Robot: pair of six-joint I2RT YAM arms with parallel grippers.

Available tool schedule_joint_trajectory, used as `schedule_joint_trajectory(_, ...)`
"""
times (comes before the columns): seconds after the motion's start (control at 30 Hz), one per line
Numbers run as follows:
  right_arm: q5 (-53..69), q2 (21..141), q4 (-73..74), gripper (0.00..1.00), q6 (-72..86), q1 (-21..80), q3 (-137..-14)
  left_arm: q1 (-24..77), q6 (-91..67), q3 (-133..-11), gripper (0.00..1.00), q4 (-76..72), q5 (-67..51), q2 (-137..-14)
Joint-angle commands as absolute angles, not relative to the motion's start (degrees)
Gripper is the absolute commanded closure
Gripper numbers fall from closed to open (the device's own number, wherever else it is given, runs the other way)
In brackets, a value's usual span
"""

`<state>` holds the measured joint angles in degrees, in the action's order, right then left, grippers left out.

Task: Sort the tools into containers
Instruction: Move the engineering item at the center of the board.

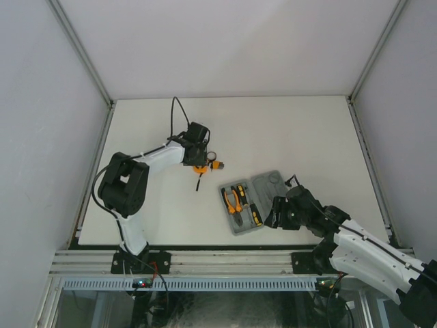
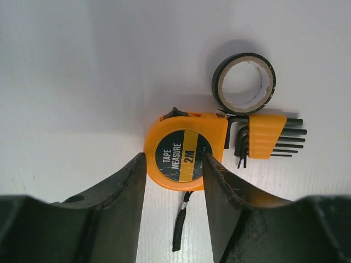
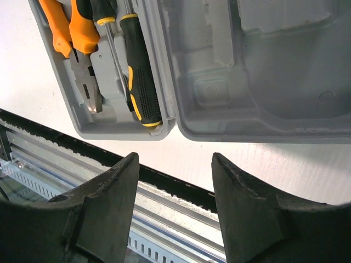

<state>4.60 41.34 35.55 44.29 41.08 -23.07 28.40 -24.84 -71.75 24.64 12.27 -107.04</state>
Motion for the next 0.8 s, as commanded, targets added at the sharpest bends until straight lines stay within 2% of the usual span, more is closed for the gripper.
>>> schedule_joint_trajectory(0.0, 4.84, 41.50, 32.96, 0.45, 43.56, 41.64, -25.31, 28.13, -22.46, -69.63, 0.51, 25.02, 12.75, -105.05)
schedule_joint_trajectory(0.17, 5.65, 42.22, 31.83, 0.45, 43.51, 41.74, -25.29, 28.45, -22.18, -63.74, 0.51, 24.97, 13.27, -101.06)
schedule_joint_trajectory(0.3, 5.81, 42.36, 31.64, 0.45, 43.74, 42.24, -25.29, 28.48, -23.16, -60.67, 0.45, 23.58, 13.94, -96.81)
schedule_joint_trajectory(0.53, 4.80, 42.11, 32.37, 0.45, 44.33, 43.30, -25.74, 28.48, -23.48, -63.75, 0.27, 21.87, 12.37, -94.22)
schedule_joint_trajectory(0.77, 4.35, 42.19, 32.35, 0.45, 44.67, 43.81, -25.68, 28.52, -23.31, -67.34, 0.21, 22.36, 10.17, -99.72)
